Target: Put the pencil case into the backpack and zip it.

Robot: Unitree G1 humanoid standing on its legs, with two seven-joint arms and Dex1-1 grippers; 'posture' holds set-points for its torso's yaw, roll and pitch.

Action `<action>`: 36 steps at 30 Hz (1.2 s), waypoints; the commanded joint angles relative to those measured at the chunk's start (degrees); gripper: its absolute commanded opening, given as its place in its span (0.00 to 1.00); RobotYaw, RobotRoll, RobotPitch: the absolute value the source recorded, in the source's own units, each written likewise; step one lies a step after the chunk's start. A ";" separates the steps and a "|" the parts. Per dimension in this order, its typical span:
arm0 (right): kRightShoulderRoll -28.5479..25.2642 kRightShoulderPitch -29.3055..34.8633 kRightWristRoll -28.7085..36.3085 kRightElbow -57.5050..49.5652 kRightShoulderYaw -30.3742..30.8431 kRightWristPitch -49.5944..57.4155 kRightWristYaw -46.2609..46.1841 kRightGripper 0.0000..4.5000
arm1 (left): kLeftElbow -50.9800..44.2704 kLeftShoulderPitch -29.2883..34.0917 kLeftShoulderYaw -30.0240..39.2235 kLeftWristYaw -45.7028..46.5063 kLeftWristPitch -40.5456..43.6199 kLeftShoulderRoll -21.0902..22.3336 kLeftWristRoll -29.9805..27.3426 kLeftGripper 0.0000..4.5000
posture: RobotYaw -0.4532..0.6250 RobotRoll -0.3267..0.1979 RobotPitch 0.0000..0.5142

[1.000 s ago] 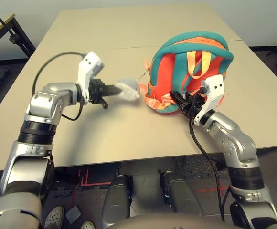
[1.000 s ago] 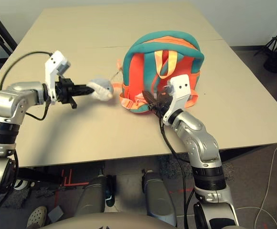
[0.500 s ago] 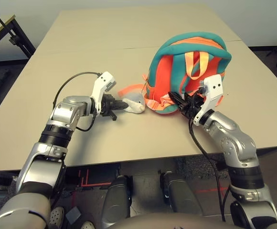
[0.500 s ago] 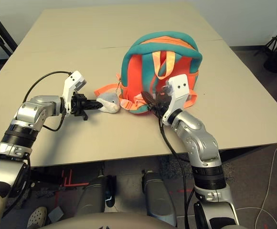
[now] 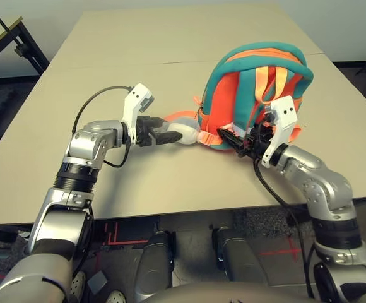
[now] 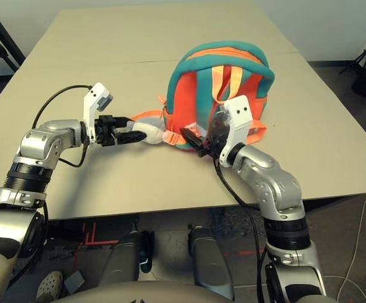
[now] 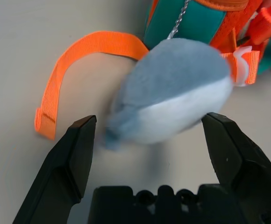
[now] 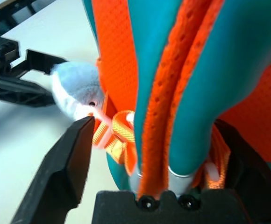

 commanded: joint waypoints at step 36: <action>-8.62 3.69 -1.44 22.86 -24.49 -22.94 -3.20 1.00 | 0.86 5.32 15.18 10.69 -10.44 -2.90 -2.10 1.00 | 0.31 0.62 0.26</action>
